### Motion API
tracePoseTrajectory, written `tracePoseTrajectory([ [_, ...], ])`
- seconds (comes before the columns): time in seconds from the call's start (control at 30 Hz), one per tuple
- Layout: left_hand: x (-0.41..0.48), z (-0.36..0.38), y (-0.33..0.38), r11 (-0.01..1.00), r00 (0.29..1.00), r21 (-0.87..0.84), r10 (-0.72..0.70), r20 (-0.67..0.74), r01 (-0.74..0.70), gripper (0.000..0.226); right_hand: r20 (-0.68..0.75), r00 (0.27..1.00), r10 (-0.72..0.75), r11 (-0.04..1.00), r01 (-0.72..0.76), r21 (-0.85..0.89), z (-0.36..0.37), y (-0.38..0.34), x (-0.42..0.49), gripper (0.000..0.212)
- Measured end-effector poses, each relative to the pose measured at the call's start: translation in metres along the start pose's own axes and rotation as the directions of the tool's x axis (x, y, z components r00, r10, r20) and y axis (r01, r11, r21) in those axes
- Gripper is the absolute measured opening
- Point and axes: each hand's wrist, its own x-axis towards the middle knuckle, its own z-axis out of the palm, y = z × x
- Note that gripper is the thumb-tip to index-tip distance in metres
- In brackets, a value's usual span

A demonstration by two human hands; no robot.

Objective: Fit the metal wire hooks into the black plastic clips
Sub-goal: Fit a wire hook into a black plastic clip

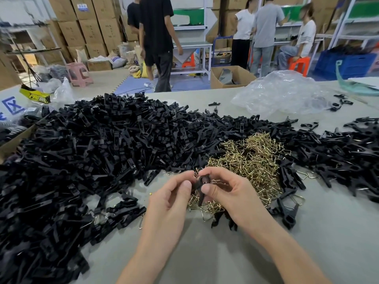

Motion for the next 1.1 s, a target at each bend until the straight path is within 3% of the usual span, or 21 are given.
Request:
tracePoseTrajectory([
  [0.1,-0.003,0.007,-0.008,0.996,0.999,0.072,-0.047,-0.024,0.049,0.023,-0.102,0.994,-0.034,0.999,0.037,0.023,-0.006,-0.002,0.001,0.018],
  [0.17,-0.006,0.011,-0.016,0.957,0.999,0.289,-0.025,0.026,0.017,0.022,-0.207,0.978,-0.035,0.996,0.052,0.078,-0.012,-0.002,0.003,0.021],
  [0.23,-0.009,0.015,-0.023,0.814,0.988,0.565,0.064,0.141,-0.134,0.032,-0.311,0.95,-0.013,0.986,0.064,0.154,-0.017,-0.001,0.005,0.026],
  [0.3,-0.008,0.017,-0.029,0.643,0.97,0.73,0.097,0.222,-0.232,0.043,-0.365,0.931,-0.005,0.981,0.076,0.179,-0.018,0.0,0.007,0.03],
  [0.37,-0.004,0.014,-0.029,0.571,0.97,0.786,0.099,0.22,-0.237,0.038,-0.378,0.926,-0.001,0.982,0.072,0.173,-0.017,0.0,0.008,0.032],
  [0.5,0.001,0.007,-0.026,0.54,0.965,0.8,0.137,0.224,-0.262,0.017,-0.378,0.926,0.017,0.989,0.04,0.143,-0.016,0.001,0.007,0.034],
  [0.7,0.003,0.003,-0.022,0.653,0.974,0.724,0.169,0.148,-0.224,0.026,-0.365,0.931,0.026,0.989,0.031,0.148,-0.015,-0.001,0.006,0.034],
  [0.87,0.001,0.001,-0.019,0.755,0.984,0.634,0.163,0.069,-0.17,0.048,-0.339,0.94,0.039,0.989,0.013,0.148,-0.013,-0.004,0.005,0.035],
  [1.1,0.001,0.003,-0.015,0.878,0.985,0.455,0.173,-0.014,-0.147,0.023,-0.242,0.969,0.052,0.983,-0.006,0.184,-0.011,-0.005,0.004,0.035],
])
